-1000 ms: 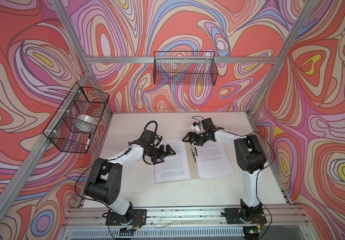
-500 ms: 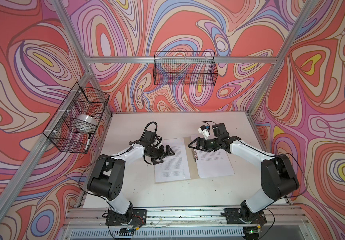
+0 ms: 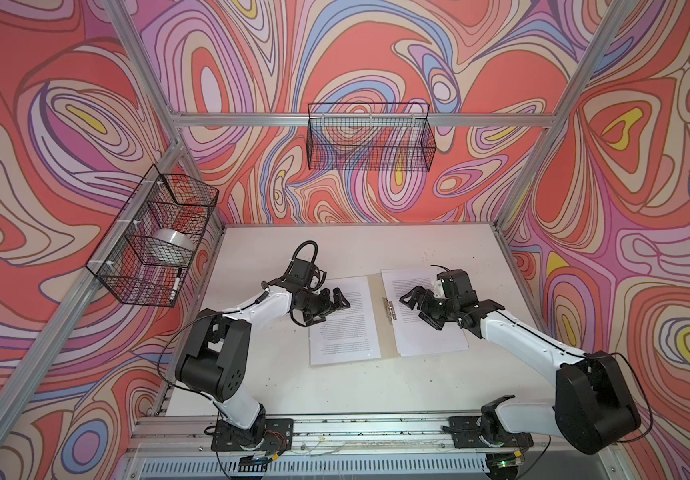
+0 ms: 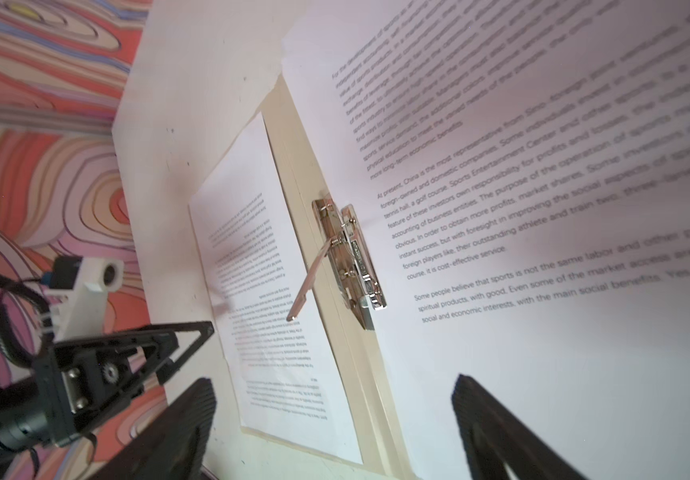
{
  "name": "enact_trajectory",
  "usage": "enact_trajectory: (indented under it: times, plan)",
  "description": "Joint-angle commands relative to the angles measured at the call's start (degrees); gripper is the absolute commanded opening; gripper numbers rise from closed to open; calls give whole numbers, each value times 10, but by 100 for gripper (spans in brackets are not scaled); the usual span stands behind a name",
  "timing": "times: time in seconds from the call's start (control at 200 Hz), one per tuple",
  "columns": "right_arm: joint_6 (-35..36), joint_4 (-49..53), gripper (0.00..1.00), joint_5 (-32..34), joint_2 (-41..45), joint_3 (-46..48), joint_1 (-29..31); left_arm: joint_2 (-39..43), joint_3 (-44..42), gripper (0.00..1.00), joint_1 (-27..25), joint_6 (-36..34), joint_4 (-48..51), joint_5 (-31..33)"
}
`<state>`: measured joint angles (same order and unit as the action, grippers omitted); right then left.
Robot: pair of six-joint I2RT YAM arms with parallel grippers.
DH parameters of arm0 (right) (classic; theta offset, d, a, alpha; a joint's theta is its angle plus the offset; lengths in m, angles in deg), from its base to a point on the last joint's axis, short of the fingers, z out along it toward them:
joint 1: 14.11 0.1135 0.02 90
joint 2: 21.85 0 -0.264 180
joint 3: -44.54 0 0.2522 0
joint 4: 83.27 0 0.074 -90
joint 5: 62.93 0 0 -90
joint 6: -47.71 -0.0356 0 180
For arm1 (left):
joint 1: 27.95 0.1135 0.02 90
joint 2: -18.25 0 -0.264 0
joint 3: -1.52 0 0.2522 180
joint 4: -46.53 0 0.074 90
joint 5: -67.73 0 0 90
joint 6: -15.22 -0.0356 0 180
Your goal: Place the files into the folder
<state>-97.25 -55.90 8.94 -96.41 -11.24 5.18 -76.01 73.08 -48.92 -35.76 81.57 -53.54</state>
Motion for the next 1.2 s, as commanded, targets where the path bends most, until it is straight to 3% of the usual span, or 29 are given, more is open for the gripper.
enact_trajectory:
  times: [0.0, 0.065, 0.135, 0.616, 0.956, 1.197]
  plan:
    - [-151, -50, 74, 46, 15, 25, 11, -14, 31, 100, -23, 10, 4, 33]
    - [-195, -70, 54, 52, 9, 32, 20, -33, 41, 100, -34, 15, -7, 31]
    - [-231, -81, 43, 60, -7, 27, 36, -52, 50, 100, -45, 20, -19, 30]
    - [-271, -83, 28, 59, -133, -59, 76, -103, 45, 100, -56, 16, -42, 12]
    - [-281, -96, 25, 44, -166, -67, 80, -110, 43, 100, -56, 19, -49, 10]
    - [-286, -104, 16, 38, -177, -65, 80, -113, 39, 100, -56, 20, -52, 9]
